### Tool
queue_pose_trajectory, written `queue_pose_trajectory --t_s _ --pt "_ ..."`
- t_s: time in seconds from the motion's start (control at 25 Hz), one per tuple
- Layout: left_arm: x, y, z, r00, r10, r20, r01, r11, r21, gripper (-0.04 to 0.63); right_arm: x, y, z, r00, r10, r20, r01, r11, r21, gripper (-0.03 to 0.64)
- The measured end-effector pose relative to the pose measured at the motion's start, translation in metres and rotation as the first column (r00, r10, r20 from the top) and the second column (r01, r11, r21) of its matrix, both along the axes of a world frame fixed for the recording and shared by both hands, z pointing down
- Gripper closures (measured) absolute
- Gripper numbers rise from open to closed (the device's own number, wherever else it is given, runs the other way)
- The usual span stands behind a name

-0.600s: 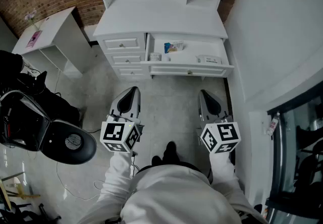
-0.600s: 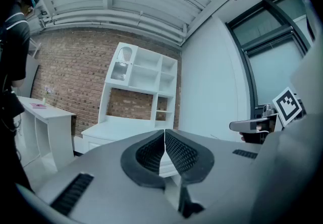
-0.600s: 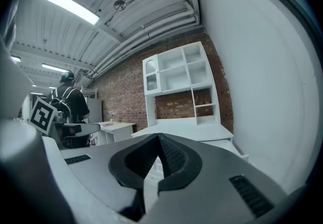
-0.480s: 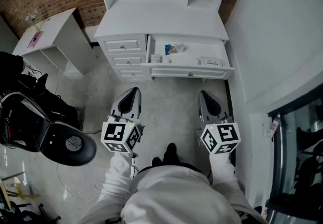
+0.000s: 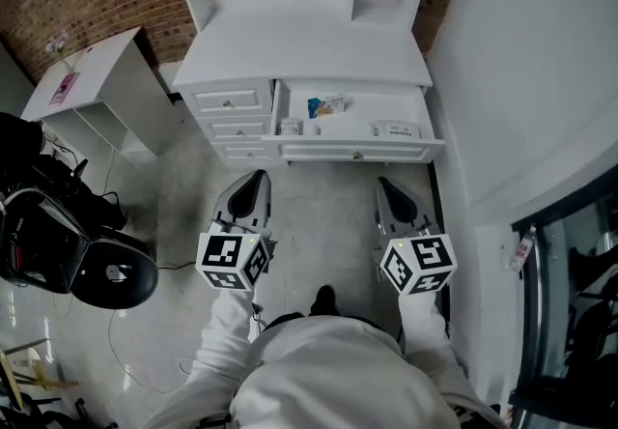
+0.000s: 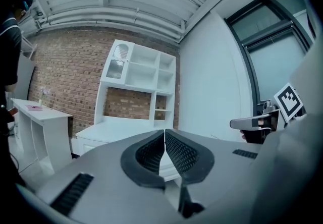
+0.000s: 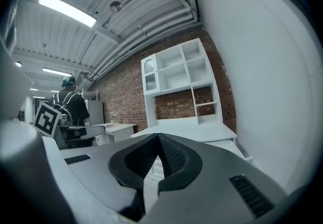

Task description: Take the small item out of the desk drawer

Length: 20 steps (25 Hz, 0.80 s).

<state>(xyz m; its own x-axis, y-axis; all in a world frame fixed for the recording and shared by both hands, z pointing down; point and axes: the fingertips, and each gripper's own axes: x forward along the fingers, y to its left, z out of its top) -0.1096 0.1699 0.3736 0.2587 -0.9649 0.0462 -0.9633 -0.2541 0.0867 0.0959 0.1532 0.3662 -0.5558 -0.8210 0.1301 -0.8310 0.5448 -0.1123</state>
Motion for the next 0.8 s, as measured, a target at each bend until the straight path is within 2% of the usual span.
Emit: queue_pose_trajectory --t_s 0.28,0.44,0.8 --pt "0.013 -0.015 0.000 1.000 -0.005 0.011 0.005 1.000 0.004 0.571 0.019 -0.013 0.004 1.000 0.005 0.009 -0.005 1.000 -0.010 0.589" --pt "0.019 -0.024 0.001 1.000 0.004 0.017 -0.004 1.000 -0.012 0.571 0.021 -0.017 0.004 1.000 0.000 0.016 0.001 1.000 -0.020 0.589" --pt "0.016 -0.068 -0.004 1.000 0.026 0.007 -0.026 1.000 0.007 0.569 0.016 -0.052 0.003 0.999 0.017 0.030 -0.017 1.000 -0.007 0.588"
